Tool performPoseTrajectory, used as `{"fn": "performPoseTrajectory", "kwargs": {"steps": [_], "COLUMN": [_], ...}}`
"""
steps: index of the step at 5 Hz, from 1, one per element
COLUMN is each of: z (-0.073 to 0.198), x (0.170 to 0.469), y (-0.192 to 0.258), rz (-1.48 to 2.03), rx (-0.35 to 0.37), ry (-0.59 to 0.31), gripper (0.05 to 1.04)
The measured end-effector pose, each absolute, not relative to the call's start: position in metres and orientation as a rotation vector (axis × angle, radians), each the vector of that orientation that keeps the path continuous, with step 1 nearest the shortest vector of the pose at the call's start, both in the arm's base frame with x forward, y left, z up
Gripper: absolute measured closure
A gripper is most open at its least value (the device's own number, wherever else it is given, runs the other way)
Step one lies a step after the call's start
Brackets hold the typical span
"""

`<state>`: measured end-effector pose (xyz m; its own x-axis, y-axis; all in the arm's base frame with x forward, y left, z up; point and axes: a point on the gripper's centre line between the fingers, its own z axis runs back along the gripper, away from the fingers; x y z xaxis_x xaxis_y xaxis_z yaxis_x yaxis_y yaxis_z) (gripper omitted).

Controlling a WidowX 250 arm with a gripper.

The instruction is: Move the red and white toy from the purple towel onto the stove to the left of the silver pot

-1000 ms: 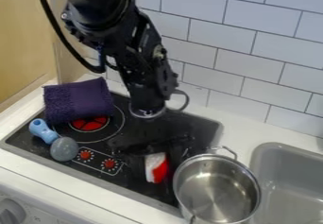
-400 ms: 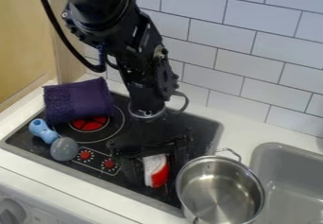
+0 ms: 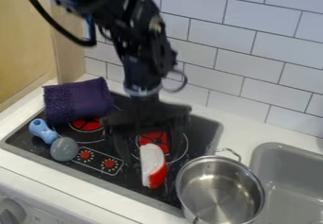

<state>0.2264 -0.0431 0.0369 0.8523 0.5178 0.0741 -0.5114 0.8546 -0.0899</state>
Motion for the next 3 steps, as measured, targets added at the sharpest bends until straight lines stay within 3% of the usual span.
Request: {"fn": "performPoseTrajectory", "kwargs": {"steps": [1,3], "z": [0.063,0.075], "x": [0.234,0.232], "y": [-0.044,-0.047], "rz": [0.519,0.500], "rx": [-0.099,-0.103], "ry": [-0.172,-0.203], "gripper": [0.083,0.083]}}
